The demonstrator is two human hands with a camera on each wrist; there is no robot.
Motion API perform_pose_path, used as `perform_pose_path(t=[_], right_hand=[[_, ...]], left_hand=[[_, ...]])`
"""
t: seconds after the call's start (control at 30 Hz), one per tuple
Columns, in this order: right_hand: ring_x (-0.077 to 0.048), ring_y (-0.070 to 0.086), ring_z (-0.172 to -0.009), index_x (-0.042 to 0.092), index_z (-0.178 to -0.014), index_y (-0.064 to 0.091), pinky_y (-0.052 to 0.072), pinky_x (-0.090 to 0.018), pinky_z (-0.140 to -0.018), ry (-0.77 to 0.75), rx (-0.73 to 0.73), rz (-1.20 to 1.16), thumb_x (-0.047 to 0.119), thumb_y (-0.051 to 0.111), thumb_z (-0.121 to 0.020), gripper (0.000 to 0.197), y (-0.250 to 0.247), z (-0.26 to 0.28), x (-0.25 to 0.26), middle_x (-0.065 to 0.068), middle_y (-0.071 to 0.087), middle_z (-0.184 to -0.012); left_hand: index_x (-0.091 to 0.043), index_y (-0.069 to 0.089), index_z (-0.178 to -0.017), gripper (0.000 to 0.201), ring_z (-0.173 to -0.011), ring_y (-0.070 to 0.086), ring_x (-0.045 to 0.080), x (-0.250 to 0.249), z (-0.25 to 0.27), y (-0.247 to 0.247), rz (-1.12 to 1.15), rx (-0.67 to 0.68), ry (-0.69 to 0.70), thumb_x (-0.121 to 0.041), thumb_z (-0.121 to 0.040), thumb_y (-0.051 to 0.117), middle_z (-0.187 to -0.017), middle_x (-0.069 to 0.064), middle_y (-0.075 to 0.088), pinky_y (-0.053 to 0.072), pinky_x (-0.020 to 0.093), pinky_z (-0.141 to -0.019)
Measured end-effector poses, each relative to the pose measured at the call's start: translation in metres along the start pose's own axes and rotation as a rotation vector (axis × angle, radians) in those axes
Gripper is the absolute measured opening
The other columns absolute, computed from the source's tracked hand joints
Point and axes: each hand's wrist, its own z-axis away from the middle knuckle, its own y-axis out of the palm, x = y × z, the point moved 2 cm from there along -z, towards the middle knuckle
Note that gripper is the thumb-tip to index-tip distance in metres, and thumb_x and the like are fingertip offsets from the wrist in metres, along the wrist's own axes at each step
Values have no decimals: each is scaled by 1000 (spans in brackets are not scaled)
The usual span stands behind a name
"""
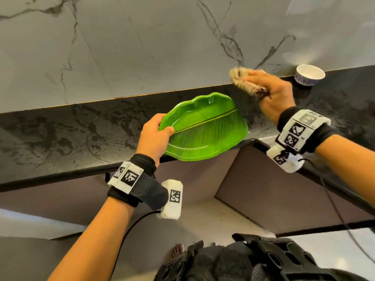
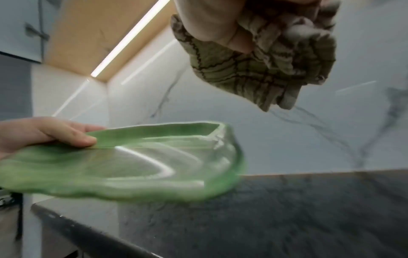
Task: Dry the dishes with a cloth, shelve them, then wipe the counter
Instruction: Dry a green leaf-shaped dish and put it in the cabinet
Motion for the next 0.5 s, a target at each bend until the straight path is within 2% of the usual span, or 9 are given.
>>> perform_pose_path(t=[0.03,0.1,0.13,0.2,0.27,0.3,0.4,0.43,0.5], right_hand=[[-27,61,-112,6,-112,68,44,-35,-102,-23,-24,-4,12,61,-89,25,4,-3,10,-10,65,-119],[-33,61,-107,5,-113,67,46,-46,-98,-169,51,132,1,52,-88,29,22,-1,31,-13,65,-117],[-39,61,-105,3,-111,67,45,-50,-98,-241,126,244,-4,40,-82,40,33,5,37,-18,65,-115],[-44,59,-108,3,-111,66,40,-61,-97,-280,301,480,4,27,-65,61,49,18,37,-21,64,-117],[-43,59,-110,6,-114,65,40,-64,-94,-212,433,620,9,25,-61,67,55,29,30,-18,64,-119],[-42,59,-110,6,-115,64,42,-64,-92,-174,453,656,10,26,-61,67,56,34,26,-17,64,-120],[-39,57,-113,8,-121,60,48,-60,-84,-15,373,629,6,39,-63,62,57,47,31,-15,61,-123],[-37,52,-118,10,-126,56,46,-59,-86,76,339,608,4,45,-65,62,59,52,33,-13,57,-129],[-32,37,-128,20,-138,41,36,-53,-99,320,404,529,5,49,-75,65,63,65,39,-4,42,-141]], left_hand=[[-30,56,-79,37,-84,55,22,-3,-1,3,-19,12,18,5,-89,48,-82,2,58,51,51,-87],[-30,56,-81,35,-84,56,23,-9,-1,10,-42,30,51,3,-89,48,-87,5,58,51,53,-88],[-30,57,-80,34,-84,55,23,-12,0,12,-37,23,65,3,-89,49,-87,6,58,51,54,-87],[-30,57,-79,35,-82,54,23,-15,-1,13,-17,-8,95,4,-87,51,-83,4,57,50,53,-85],[-29,57,-81,34,-82,53,23,-14,-1,8,-24,-31,127,5,-85,52,-82,3,56,50,51,-84],[-28,57,-82,33,-82,54,23,-13,0,7,-22,-38,138,5,-85,53,-84,5,57,50,51,-84],[-26,58,-84,32,-83,55,23,-5,3,10,13,-70,136,5,-85,53,-83,4,58,51,49,-83],[-23,58,-87,29,-82,55,22,-2,4,13,17,-86,127,6,-85,53,-80,1,57,51,46,-82],[-20,57,-91,27,-80,53,21,4,4,18,12,-122,116,6,-84,54,-76,-4,55,50,45,-80]])
